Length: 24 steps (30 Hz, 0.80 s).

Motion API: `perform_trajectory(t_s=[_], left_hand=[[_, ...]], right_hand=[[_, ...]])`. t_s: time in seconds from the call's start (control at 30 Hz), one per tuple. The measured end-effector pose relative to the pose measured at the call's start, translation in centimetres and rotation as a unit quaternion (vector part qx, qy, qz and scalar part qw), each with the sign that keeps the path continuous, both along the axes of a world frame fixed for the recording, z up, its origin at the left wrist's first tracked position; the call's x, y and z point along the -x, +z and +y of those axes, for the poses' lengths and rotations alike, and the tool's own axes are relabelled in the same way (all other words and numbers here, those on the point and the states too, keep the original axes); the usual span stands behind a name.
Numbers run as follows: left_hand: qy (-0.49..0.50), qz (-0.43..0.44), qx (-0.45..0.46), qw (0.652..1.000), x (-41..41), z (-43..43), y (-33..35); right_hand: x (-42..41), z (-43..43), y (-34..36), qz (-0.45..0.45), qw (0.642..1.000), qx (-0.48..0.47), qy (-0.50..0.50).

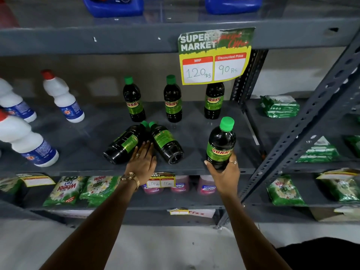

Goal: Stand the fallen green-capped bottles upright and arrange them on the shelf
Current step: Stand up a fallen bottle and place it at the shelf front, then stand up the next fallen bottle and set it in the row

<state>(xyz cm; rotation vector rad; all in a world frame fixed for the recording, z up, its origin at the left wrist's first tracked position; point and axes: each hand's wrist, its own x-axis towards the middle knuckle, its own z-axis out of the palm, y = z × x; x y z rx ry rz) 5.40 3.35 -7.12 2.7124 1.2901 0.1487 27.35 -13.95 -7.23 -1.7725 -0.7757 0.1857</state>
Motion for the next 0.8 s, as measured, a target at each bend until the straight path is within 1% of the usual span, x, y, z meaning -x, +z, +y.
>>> perform_trajectory(t_s=[0.23,0.33,0.4,0.43,0.47,0.5,0.6,0.67,0.73,0.77,0.8], left_hand=[[0.003,-0.004,0.015,1.000,0.3,-0.6,0.2],[0.005,-0.021,0.014,1.000,0.2,-0.9,0.4],[0.002,-0.044,0.030,0.999,0.1,-1.1,0.7],[0.000,-0.060,0.045,0.997,0.0,-1.2,1.0],[-0.008,-0.079,0.054,0.995,0.2,-1.3,1.4],[-0.024,-0.096,0.048,0.994,0.5,-1.4,1.8],[-0.117,-0.135,-0.025,0.984,2.0,-1.3,3.3],[-0.141,-0.163,-0.044,0.975,3.9,-0.4,4.8],[-0.125,-0.201,-0.044,0.971,6.3,1.6,6.3],[-0.105,-0.222,-0.035,0.969,7.4,2.7,6.7],[-0.081,-0.244,-0.021,0.966,8.7,4.1,6.9]], right_hand=[[0.4,-0.2,-0.2,0.012,1.000,0.008,0.002],[0.9,-0.8,-0.3,0.053,0.999,-0.006,0.008],[1.9,-2.1,-0.4,0.079,0.996,-0.012,-0.047],[2.8,-3.1,-0.5,0.073,0.994,-0.010,-0.076],[3.9,-4.0,-0.6,0.046,0.995,-0.010,-0.091],[5.1,-4.7,-0.7,0.000,0.996,-0.011,-0.085],[8.8,-4.3,-0.1,-0.144,0.989,0.012,0.014],[10.7,-1.7,1.7,-0.168,0.983,0.036,0.066],[11.5,2.1,4.0,-0.172,0.981,0.052,0.067],[11.3,4.2,5.2,-0.173,0.979,0.085,0.063],[11.2,6.4,6.3,-0.172,0.973,0.137,0.068]])
